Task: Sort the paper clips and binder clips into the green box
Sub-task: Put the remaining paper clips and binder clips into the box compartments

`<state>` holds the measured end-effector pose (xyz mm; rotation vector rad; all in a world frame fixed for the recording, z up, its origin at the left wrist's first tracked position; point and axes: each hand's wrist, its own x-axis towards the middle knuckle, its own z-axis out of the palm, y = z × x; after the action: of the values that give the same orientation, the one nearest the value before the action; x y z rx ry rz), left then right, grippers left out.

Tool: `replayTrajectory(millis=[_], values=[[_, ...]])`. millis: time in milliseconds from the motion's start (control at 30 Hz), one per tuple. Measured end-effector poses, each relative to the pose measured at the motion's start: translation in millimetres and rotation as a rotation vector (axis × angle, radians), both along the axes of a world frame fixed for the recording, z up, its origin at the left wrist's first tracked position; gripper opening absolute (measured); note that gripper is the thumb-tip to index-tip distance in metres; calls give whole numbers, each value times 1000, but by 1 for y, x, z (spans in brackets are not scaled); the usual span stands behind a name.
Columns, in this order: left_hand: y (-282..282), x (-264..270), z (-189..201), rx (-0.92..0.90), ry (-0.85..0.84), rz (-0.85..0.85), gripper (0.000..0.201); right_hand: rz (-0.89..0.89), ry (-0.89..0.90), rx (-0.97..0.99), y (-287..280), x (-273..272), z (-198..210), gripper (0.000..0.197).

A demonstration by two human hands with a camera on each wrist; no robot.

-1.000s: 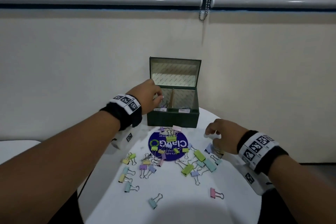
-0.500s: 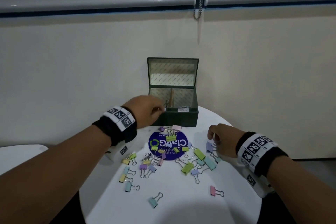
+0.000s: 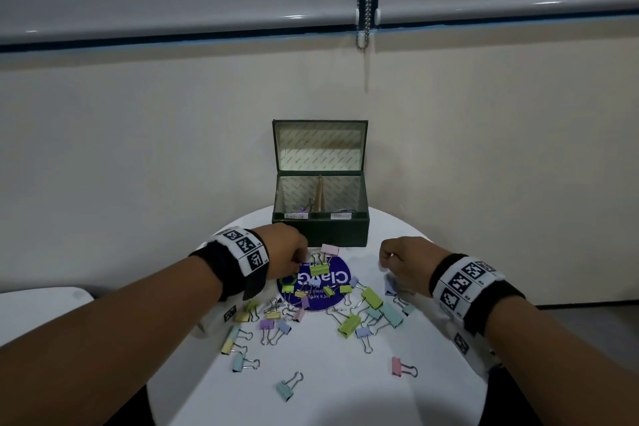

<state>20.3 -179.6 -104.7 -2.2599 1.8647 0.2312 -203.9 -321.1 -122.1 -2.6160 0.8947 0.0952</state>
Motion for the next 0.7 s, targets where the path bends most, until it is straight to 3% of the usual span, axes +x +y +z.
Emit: replayTrajectory(millis=[133,233,367,533,700], values=[[3,-2,3,-39,44,87,8,80,-38,-34,13,13,2,17],[7,-4,13,-151,173,162,5,125,-44,-5,19,20,3,16],[7,-14,24,-125,289,100,24,158,35,51,25,26,4,26],[1,-34,16,139,78,-54,31,194,61,-9,28,30,0,13],[3,-46,9,189,-66,-97,34,154,-42,0,29,28,-1,7]])
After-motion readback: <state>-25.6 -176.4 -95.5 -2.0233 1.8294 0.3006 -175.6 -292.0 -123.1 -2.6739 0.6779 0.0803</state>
